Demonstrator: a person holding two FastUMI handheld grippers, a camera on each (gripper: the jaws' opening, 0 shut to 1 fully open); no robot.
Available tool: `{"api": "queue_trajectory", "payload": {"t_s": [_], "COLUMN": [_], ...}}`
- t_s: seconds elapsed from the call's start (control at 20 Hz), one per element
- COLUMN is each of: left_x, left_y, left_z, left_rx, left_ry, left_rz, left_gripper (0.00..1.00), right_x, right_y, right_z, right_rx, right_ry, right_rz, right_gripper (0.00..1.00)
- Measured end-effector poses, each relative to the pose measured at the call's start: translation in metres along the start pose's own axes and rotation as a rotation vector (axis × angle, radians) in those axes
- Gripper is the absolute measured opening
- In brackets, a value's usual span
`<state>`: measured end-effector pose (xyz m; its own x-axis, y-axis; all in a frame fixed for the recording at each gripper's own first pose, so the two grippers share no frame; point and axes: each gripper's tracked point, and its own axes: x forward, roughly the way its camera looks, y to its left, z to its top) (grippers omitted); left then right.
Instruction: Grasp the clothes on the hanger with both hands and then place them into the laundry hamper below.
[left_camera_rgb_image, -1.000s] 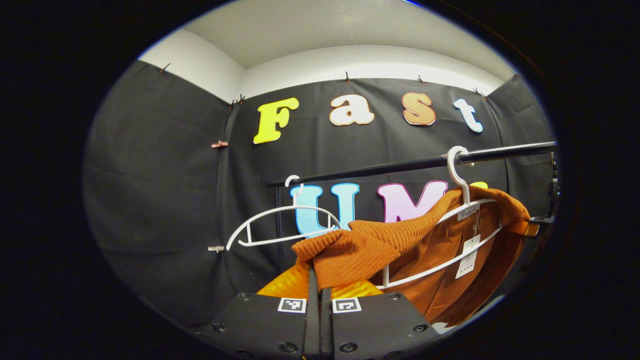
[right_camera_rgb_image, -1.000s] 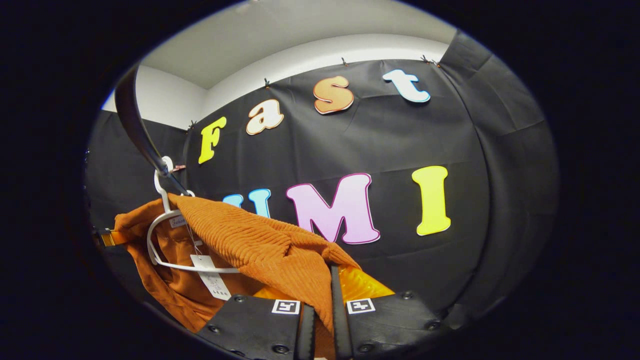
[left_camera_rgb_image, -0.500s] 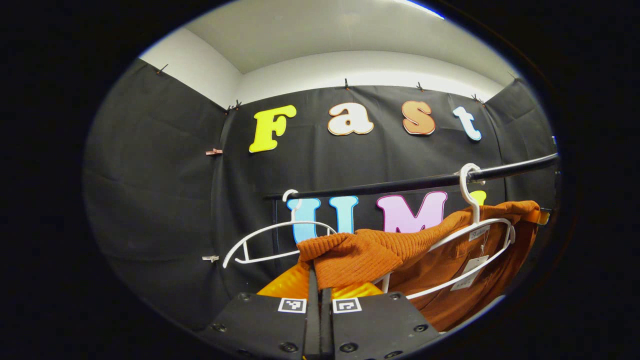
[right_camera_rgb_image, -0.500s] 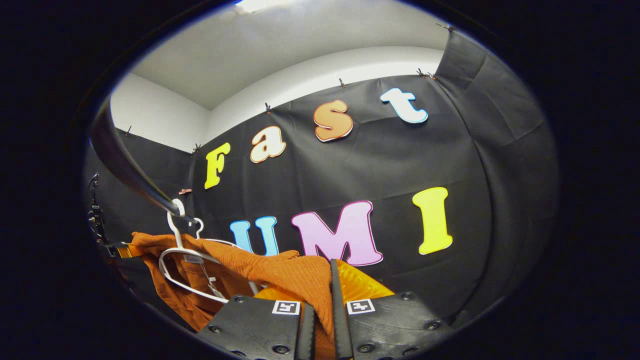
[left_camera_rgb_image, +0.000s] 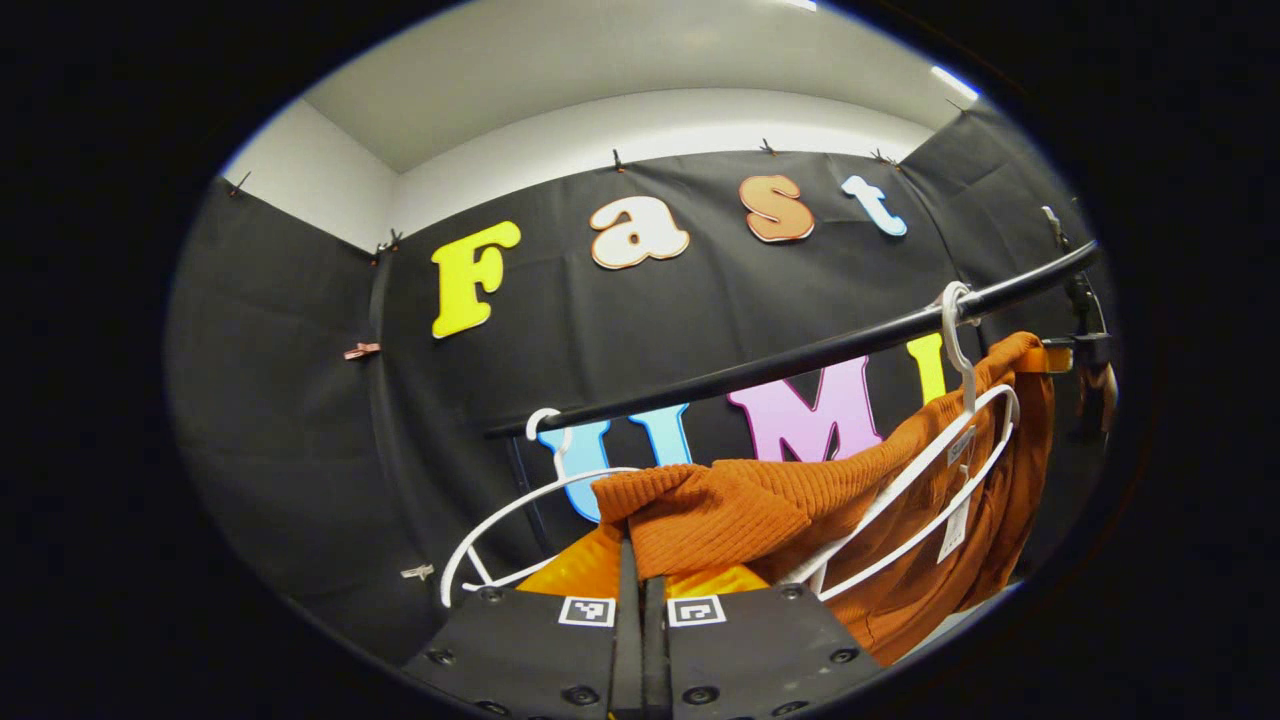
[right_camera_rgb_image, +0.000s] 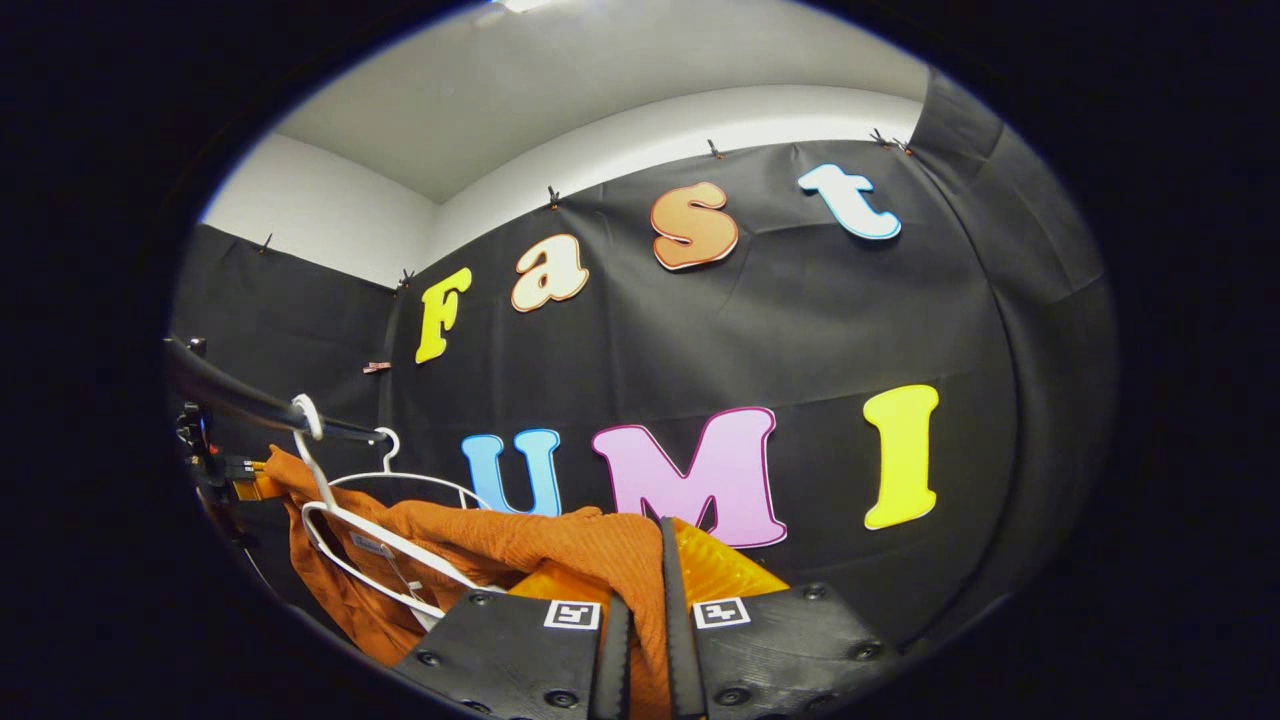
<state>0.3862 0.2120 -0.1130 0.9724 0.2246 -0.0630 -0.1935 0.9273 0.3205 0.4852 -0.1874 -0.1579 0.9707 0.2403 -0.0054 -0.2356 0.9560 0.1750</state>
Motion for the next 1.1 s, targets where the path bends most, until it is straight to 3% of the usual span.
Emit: {"api": "queue_trajectory", "payload": {"t_s": [0.15,0.2,0.25,0.3,0.45,0.6,0.7,0.8,1.1], "left_x": [0.026,0.034,0.041,0.045,0.052,0.050,0.047,0.035,-0.019], "left_y": [0.006,0.010,0.009,0.005,-0.016,-0.016,-0.020,-0.031,-0.071], "left_z": [-0.011,-0.019,-0.032,-0.049,-0.093,-0.129,-0.152,-0.172,-0.237], "left_rx": [-0.087,-0.094,-0.107,-0.134,-0.185,-0.242,-0.309,-0.305,-0.358], "left_ry": [0.027,0.043,0.072,0.111,0.198,0.219,0.228,0.240,0.388], "left_rz": [-0.063,-0.074,-0.085,-0.103,-0.169,-0.171,-0.162,-0.140,-0.117], "left_gripper": [0.05,0.05,0.05,0.05,0.05,0.05,0.05,0.05,0.05], "right_x": [0.022,0.028,0.030,0.031,0.030,0.027,0.022,0.011,-0.055], "right_y": [0.000,-0.006,-0.011,-0.016,-0.019,-0.023,-0.029,-0.030,-0.005], "right_z": [0.000,-0.010,-0.025,-0.043,-0.084,-0.121,-0.149,-0.178,-0.266], "right_rx": [0.021,0.024,0.019,0.004,-0.038,0.020,0.027,0.037,0.104], "right_ry": [-0.011,0.011,0.044,0.081,0.145,0.196,0.238,0.290,0.477], "right_rz": [0.026,0.019,0.015,0.010,0.023,0.035,0.020,0.007,-0.044], "right_gripper": [0.19,0.15,0.24,0.14,0.19,0.15,0.19,0.19,0.19]}}
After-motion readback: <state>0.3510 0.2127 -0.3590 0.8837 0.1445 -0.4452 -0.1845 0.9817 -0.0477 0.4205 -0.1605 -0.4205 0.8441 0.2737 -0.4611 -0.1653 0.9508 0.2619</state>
